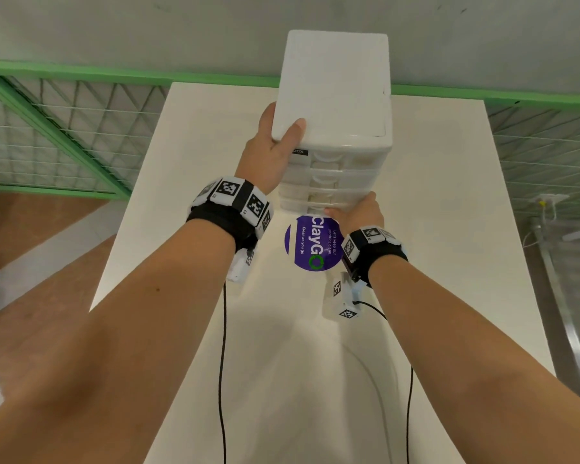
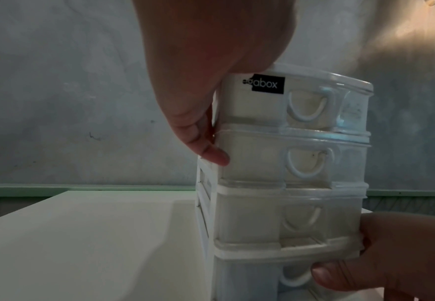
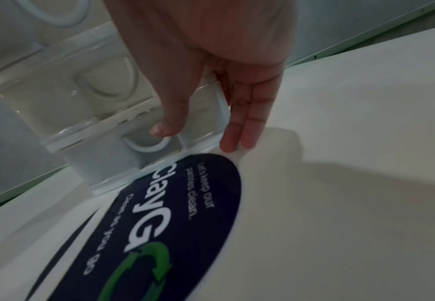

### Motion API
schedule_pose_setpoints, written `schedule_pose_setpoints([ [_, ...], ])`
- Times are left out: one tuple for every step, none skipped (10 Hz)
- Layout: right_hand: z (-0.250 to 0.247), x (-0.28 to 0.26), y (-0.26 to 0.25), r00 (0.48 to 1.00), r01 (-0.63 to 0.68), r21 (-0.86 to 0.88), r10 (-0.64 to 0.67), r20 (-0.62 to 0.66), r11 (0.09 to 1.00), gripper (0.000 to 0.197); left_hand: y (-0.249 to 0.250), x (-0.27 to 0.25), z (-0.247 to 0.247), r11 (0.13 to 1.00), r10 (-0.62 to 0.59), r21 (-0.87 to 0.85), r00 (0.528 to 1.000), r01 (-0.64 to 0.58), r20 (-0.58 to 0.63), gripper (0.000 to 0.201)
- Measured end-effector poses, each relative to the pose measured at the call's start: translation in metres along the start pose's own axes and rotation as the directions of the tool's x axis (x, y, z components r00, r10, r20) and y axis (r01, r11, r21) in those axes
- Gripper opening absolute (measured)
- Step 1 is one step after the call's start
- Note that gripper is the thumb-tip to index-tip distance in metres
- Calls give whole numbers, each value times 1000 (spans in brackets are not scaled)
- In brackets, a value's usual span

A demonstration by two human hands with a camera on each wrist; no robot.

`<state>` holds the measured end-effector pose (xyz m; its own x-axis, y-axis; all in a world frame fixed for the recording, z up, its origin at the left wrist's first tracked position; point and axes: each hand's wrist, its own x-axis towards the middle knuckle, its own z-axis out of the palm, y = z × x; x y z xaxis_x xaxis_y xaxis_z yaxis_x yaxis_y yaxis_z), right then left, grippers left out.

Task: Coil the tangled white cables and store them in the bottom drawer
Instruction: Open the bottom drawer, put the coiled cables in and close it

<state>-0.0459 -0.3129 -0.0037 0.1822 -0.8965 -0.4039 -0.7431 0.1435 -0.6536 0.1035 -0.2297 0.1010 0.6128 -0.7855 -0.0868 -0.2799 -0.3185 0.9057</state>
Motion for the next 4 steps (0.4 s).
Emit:
schedule_pose_setpoints([
  [-2, 2, -1, 1000, -2, -25, 2, 16, 1000, 70, 0, 0, 0, 1000, -1, -8, 1000, 1, -13, 60],
  [-4, 1, -3, 999, -4, -35, 6, 38, 999, 72, 0, -2, -1, 1000, -1, 6, 1000, 1, 1, 62],
  [-3, 2, -1, 998, 1, -49, 2, 61, 999, 73, -2, 1, -3, 1000, -15, 8, 997, 15, 69, 74],
  [2, -3, 2, 999, -38, -148, 36, -17, 988, 90, -12, -7, -8, 996, -91, 11, 988, 90, 124, 84],
])
